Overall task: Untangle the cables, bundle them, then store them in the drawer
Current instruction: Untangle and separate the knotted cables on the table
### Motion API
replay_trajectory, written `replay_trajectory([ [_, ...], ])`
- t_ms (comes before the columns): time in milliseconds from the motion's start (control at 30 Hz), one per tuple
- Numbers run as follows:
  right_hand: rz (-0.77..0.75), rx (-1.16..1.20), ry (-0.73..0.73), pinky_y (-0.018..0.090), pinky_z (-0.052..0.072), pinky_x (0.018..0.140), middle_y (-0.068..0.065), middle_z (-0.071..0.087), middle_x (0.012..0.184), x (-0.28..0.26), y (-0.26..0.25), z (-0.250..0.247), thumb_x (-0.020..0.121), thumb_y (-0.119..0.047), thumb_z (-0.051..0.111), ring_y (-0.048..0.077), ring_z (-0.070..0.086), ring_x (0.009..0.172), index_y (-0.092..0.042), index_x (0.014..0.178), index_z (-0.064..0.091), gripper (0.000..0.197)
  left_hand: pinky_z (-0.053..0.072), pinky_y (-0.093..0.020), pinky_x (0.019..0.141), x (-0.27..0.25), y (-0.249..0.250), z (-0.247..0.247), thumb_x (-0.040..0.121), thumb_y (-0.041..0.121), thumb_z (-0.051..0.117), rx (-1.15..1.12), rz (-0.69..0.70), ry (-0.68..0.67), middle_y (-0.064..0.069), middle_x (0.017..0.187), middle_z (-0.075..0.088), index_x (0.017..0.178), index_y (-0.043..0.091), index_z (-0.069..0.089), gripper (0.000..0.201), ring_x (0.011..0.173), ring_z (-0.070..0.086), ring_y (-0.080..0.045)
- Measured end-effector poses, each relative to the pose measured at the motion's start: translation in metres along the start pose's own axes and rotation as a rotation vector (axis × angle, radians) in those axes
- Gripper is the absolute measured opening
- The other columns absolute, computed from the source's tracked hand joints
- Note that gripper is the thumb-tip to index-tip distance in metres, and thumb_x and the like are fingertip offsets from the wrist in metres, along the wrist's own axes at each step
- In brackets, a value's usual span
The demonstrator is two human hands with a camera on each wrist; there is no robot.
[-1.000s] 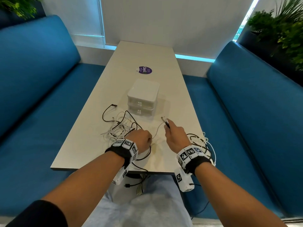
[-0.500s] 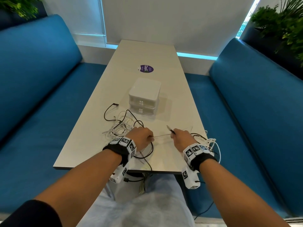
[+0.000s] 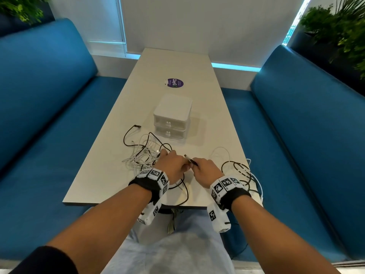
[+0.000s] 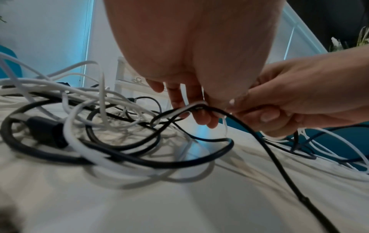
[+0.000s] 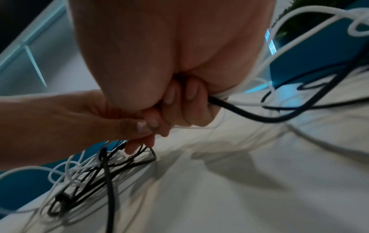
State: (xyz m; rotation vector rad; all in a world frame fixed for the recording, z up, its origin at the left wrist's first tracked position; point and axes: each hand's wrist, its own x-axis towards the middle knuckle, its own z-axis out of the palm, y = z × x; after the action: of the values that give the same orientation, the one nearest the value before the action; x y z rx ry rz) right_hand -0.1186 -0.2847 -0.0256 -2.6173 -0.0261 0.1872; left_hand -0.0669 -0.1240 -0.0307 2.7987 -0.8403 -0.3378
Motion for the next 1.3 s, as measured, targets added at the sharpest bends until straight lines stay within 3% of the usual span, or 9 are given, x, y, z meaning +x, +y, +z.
replay_trajectory([
  [100,0.053,0.021,-0.028,0.034,0.046,0.070,0.009,0.067,0.091,0.002,0.001,0.001,0.102,-0.024,0.041,0.028,0.062,0.084,-0.012,0.099,0.064,0.026,0.030,-0.043,0.092,0.000,-0.003,0.000,0.101,0.038,0.033,0.024,-0.002,-0.002,0.009,0.079,0.051,0.093,0.037,0.061,0.030,0.095,0.041,-0.021],
  [233,0.122,-0.159,-0.009,0.037,0.052,0.070,0.010,0.065,0.092,0.001,0.012,-0.006,0.102,-0.028,0.040,0.029,0.063,0.079,-0.018,0.102,0.059,0.021,0.032,-0.045,0.094,-0.004,-0.005,0.002,0.101,0.043,0.037,0.070,0.012,-0.021,0.001,0.087,0.054,0.099,0.035,0.062,0.026,0.103,0.045,-0.028],
  [400,0.233,-0.374,0.080,0.035,0.048,0.063,0.005,0.058,0.085,-0.003,0.030,-0.020,0.105,-0.031,0.036,0.025,0.058,0.071,-0.015,0.111,0.052,0.024,0.028,-0.042,0.095,-0.011,0.004,-0.005,0.100,0.013,0.036,0.041,0.113,0.041,0.005,0.088,0.055,0.087,0.027,0.048,0.022,0.102,0.043,-0.024],
  [467,0.256,-0.414,0.099,0.034,0.046,0.062,0.005,0.054,0.083,-0.003,0.031,-0.021,0.106,-0.030,0.035,0.025,0.057,0.071,-0.014,0.113,0.051,0.024,0.029,-0.043,0.094,-0.009,0.005,-0.002,0.100,0.016,0.038,0.025,0.110,0.058,0.005,0.093,0.059,0.088,0.027,0.050,0.020,0.104,0.043,-0.024],
  [600,0.316,-0.415,0.083,0.033,0.045,0.061,0.005,0.055,0.083,-0.001,0.039,-0.022,0.105,-0.028,0.036,0.026,0.060,0.074,-0.014,0.111,0.051,0.022,0.030,-0.042,0.096,-0.007,-0.003,0.006,0.100,0.024,0.047,0.019,0.127,0.079,0.007,0.118,0.055,0.112,0.025,0.063,0.020,0.112,0.044,-0.022],
  [700,0.341,-0.406,0.080,0.033,0.045,0.062,0.004,0.055,0.082,-0.002,0.038,-0.019,0.103,-0.024,0.038,0.026,0.062,0.076,-0.014,0.106,0.053,0.018,0.031,-0.044,0.100,-0.006,-0.003,0.007,0.103,0.030,0.044,0.023,0.110,0.051,0.004,0.120,0.054,0.114,0.023,0.065,0.025,0.113,0.046,-0.024],
  [800,0.289,-0.322,0.082,0.034,0.046,0.065,0.007,0.058,0.089,-0.002,0.025,-0.013,0.103,-0.026,0.038,0.028,0.060,0.079,-0.015,0.104,0.055,0.020,0.029,-0.045,0.100,-0.004,0.005,0.006,0.106,0.035,0.036,0.095,0.077,0.014,-0.002,0.114,0.057,0.110,0.019,0.068,0.036,0.110,0.048,-0.028],
  [967,0.004,-0.140,-0.004,0.035,0.043,0.068,0.014,0.066,0.094,-0.001,0.001,0.006,0.102,-0.028,0.040,0.033,0.061,0.085,-0.015,0.100,0.058,0.022,0.028,-0.049,0.098,-0.002,0.011,0.003,0.104,0.030,0.035,0.116,0.066,0.035,-0.001,0.113,0.059,0.111,0.025,0.064,0.030,0.111,0.049,-0.029],
  [1300,0.061,-0.259,-0.014,0.043,0.054,0.073,0.013,0.064,0.093,-0.003,0.005,-0.005,0.103,-0.032,0.038,0.033,0.062,0.080,-0.014,0.107,0.055,0.025,0.027,-0.047,0.096,-0.004,0.005,0.008,0.101,0.040,0.039,0.226,0.082,0.093,0.001,0.106,0.057,0.109,0.027,0.064,0.030,0.110,0.047,-0.026],
])
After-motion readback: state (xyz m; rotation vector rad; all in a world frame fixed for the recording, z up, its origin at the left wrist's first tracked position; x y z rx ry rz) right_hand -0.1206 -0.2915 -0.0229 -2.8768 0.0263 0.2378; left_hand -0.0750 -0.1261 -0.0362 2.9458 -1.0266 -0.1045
